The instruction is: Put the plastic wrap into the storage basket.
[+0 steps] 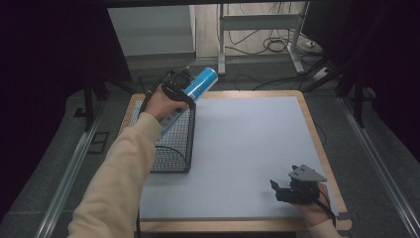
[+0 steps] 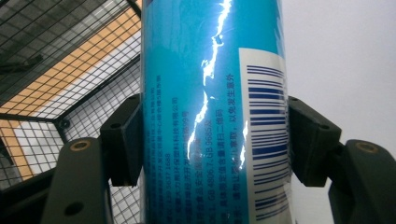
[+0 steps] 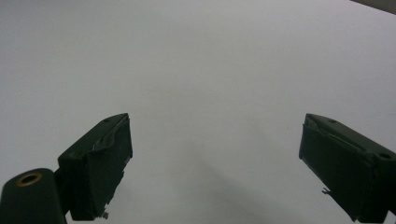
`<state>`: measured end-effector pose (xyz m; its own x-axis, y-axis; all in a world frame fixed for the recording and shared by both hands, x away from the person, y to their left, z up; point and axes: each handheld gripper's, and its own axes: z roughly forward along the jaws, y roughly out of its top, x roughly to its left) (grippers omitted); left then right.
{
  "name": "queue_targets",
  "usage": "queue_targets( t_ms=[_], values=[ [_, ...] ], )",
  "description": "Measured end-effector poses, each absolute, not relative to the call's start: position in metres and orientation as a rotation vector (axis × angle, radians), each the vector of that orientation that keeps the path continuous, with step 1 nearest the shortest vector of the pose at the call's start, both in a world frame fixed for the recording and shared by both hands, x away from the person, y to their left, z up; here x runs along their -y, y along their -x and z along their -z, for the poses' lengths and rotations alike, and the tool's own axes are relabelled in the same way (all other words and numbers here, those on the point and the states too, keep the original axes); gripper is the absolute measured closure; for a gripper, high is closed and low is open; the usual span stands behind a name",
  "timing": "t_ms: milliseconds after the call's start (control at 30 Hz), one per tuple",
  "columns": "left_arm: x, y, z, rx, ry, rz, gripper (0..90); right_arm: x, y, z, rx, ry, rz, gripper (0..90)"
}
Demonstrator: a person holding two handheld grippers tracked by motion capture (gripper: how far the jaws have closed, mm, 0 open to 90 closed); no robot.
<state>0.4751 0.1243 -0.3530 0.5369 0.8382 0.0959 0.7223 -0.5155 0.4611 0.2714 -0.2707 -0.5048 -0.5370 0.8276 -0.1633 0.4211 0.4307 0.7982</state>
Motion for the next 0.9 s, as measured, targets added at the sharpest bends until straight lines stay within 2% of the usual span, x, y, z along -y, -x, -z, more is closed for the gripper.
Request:
queue_targets(
  t_ms=[367,900],
  values=[
    [-0.140,-0.485,0.378,-1.332,-2.417,-0.425,31.5,0.270,-0.272,0.506,-2.145,-1.050,-0.964,9.8],
    [-0.142,-0.501,0.402,-1.364,-2.424,-0.436,31.5,0.272,-0.273,0.506,-2.136,-1.058,-0.960,9.8]
  ],
)
